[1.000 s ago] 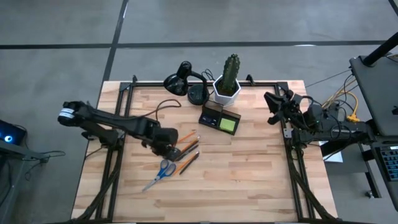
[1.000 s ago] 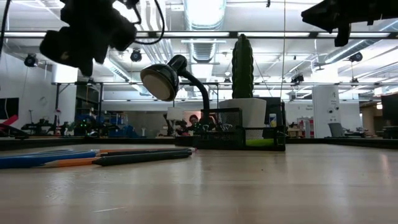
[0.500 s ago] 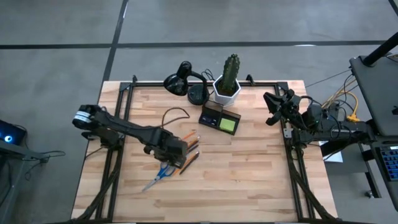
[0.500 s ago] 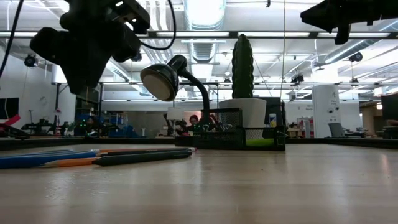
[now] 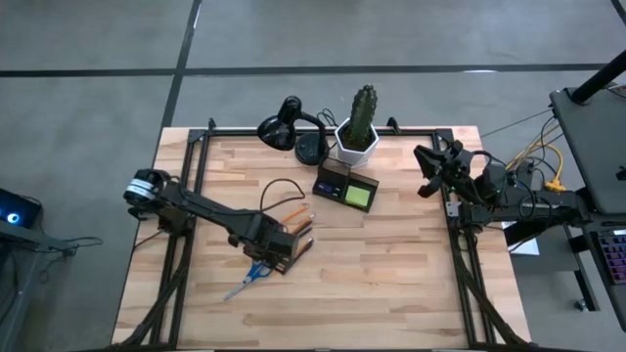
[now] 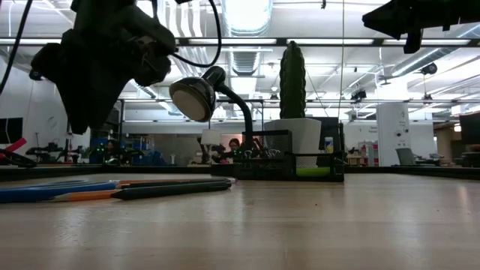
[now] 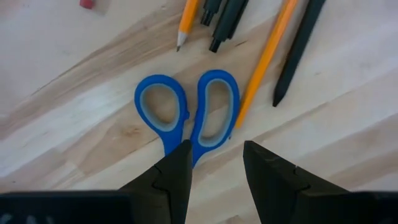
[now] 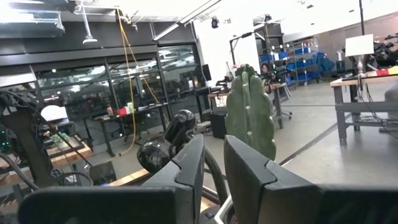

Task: Pick and place office supplies into organizer
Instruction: Put the blue scissors into the black desk organizer

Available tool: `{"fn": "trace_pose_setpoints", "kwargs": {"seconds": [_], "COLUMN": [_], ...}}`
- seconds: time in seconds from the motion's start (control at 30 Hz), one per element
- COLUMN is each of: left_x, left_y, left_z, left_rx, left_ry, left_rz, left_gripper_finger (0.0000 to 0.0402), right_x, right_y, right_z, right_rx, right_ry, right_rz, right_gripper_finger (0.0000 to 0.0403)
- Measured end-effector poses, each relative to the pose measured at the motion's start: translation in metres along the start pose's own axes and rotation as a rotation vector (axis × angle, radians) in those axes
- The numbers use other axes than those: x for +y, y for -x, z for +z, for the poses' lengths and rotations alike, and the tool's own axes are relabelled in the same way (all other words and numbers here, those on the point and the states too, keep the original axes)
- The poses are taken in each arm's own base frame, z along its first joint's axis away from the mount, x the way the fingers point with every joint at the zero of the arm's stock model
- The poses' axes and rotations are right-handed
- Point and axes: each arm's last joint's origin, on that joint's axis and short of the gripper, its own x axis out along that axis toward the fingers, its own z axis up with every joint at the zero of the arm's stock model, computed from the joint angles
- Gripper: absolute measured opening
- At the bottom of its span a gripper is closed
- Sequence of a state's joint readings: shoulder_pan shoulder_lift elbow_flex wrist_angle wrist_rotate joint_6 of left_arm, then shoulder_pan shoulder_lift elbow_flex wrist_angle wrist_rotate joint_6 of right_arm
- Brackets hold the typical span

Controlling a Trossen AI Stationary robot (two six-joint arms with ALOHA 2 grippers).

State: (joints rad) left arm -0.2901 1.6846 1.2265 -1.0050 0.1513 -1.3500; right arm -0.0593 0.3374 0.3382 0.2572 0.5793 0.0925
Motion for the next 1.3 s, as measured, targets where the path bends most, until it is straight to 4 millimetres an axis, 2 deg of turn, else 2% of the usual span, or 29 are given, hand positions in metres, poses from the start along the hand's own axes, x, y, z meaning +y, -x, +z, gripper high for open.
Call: {"fn": "trace_pose_setpoints", "kwargs": {"seconds": [0.53,0.8,0.93,1.3], "left_x": [0.004,0.001,0.003,0.000], "left_y": [-0.009,-0.019,-0.021,-0.041], "left_z": [0.000,0.002,0.002,0.006], "left_rx": [0.008,-0.003,0.000,0.016], "left_ry": [0.001,-0.009,-0.006,-0.025], "left_rz": [0.031,-0.038,-0.019,0.046], "left_gripper_finger": [0.0129,0.0174,0.0194,0.0197], "right_x": [0.000,0.000,0.000,0.000], "right_y": [0.000,0.000,0.000,0.000], "right_z": [-0.003,-0.003,-0.002,-0.002], "right_rx": [0.022,0.022,0.021,0.021], "right_ry": [0.015,0.063,0.063,0.065], "right_rz": [-0.002,-0.001,-0.001,-0.001], "right_gripper_finger": [0.0053,0.0053,0.0053,0.0053]}}
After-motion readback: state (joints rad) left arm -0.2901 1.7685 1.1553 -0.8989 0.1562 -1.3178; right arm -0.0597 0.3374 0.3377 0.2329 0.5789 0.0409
